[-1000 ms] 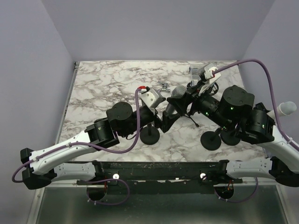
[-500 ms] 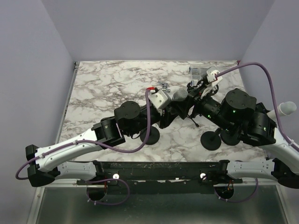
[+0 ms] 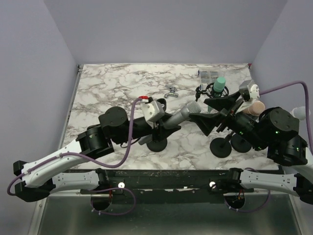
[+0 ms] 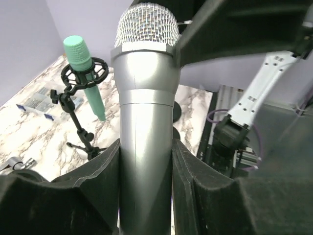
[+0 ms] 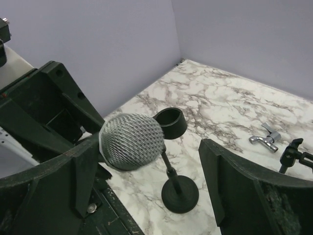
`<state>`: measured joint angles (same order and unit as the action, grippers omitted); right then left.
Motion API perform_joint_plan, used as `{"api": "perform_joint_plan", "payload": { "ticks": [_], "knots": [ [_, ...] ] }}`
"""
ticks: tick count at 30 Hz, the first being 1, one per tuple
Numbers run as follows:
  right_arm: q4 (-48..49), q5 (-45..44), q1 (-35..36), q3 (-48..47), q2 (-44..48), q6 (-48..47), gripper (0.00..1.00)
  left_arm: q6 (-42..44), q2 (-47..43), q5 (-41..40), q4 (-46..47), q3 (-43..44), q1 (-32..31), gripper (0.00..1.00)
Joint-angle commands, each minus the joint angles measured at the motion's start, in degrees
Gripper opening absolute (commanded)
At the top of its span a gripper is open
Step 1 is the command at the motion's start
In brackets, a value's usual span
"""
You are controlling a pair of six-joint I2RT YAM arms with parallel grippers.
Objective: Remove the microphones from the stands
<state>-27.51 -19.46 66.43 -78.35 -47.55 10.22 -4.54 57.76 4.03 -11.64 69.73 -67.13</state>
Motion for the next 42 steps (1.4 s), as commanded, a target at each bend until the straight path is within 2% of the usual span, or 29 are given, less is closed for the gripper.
{"api": "perform_joint_plan", "payload": {
  "ticks": [1, 4, 10, 15, 19, 21, 27, 28, 30, 33, 36, 39, 42],
  "knots": [
    [5.71, -3.19, -0.23, 3.49, 5.15, -2.42, 0.89, -1.13, -8.99, 10.61, -6.09, -3.54, 0.06, 0.00],
    [7.21, -5.09, -0.20, 5.64, 7.54, -3.13, 0.91, -3.19, -14.53, 12.43, -9.02, -6.79, 0.12, 0.00],
    [7.76, -6.80, -0.19, 6.80, 9.62, -4.26, 0.92, -9.55, -22.71, 1.55, -16.08, -11.63, 0.16, 0.00],
    [8.28, -7.49, -0.21, 7.65, 10.15, -4.29, 0.92, -17.95, -29.86, -17.26, -23.86, -15.10, 0.18, 0.00],
    [9.04, -7.76, -0.19, 8.77, 9.72, -4.51, 0.94, -30.06, -35.06, -38.61, -34.30, -17.75, 0.31, 0.00],
    [9.39, -7.94, -0.17, 9.24, 9.22, -4.76, 0.94, -35.46, -36.21, -45.51, -39.47, -18.38, 0.40, 0.00],
    [8.57, -7.47, -0.22, 8.99, 6.63, -4.77, 0.95, -45.44, -31.48, -55.48, -47.32, -18.12, 2.27, 0.00],
    [8.52, -7.41, -0.24, 9.00, 6.31, -4.62, 0.95, -44.30, -29.65, -55.21, -46.39, -18.48, 3.87, 0.00],
    [8.70, -7.27, -0.18, 9.24, 5.99, -4.35, 0.95, -38.74, -26.42, -50.18, -41.74, -20.38, 11.23, 0.00],
    [8.37, -6.67, -0.18, 9.18, 5.79, -3.84, 0.96, -29.02, -24.79, -32.66, -26.16, -28.42, 26.05, 0.00],
    [7.62, -6.69, -0.21, 8.83, 5.85, -3.39, 0.96, -26.19, -22.28, -18.35, -15.87, -33.62, 39.08, 0.00],
    [6.69, -6.64, -0.23, 8.34, 6.04, -3.01, 0.96, -22.44, -18.35, -12.25, -13.08, -34.05, 45.79, 0.00],
    [7.09, -6.69, -0.21, 8.73, 6.33, -3.07, 0.96, -18.60, -15.40, -1.71, -8.06, -34.39, 51.96, 0.00]
  ]
}}
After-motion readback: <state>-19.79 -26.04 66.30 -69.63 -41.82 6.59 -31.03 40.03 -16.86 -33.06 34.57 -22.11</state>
